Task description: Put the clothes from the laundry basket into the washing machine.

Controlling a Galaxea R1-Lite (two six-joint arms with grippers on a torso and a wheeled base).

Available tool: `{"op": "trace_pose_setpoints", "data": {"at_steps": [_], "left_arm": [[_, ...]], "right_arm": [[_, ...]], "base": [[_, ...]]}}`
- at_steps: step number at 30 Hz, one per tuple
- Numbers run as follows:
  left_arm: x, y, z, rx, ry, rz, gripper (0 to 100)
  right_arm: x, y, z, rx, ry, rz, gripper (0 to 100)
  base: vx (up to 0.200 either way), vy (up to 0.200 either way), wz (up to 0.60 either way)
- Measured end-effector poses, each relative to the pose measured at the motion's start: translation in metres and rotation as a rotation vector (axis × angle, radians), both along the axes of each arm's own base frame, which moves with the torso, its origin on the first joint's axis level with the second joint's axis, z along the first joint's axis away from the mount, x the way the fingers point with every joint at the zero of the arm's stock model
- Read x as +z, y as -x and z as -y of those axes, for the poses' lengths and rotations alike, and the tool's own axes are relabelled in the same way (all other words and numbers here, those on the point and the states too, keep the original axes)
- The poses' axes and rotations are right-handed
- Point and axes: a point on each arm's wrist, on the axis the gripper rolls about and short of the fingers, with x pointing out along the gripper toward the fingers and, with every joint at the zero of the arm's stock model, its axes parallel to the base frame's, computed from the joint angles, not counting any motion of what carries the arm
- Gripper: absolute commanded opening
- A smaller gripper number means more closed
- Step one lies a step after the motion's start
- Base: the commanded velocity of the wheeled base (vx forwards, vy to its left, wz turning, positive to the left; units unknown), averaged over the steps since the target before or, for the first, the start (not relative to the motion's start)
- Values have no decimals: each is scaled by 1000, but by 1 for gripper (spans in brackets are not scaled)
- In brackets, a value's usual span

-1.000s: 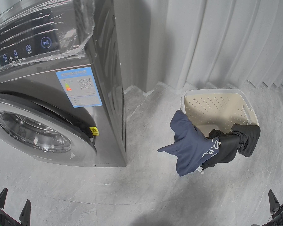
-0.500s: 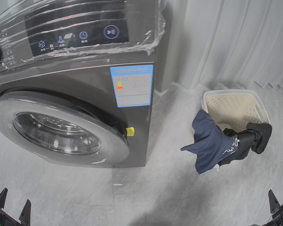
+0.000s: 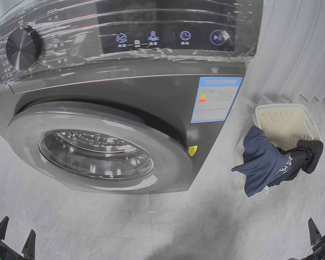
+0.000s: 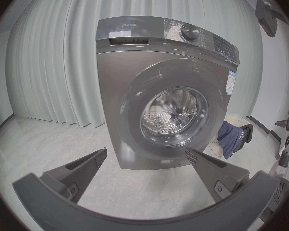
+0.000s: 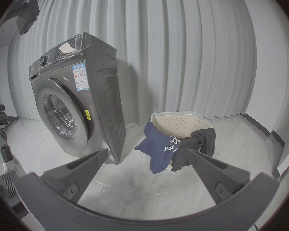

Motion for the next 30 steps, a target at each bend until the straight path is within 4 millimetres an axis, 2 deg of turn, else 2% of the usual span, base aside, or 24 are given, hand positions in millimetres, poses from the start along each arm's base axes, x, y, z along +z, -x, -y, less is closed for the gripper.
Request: {"op": "trace_pose_setpoints", "data": {"at_steps": [27, 30], "left_arm": [[0, 0, 0, 0, 0, 0, 100], [0, 0, 0, 0, 0, 0, 100]], "right_arm": [[0, 0, 0, -1, 0, 0, 100], [0, 0, 0, -1, 0, 0, 100]], "base": [[0, 0, 0], [0, 200, 0]]}}
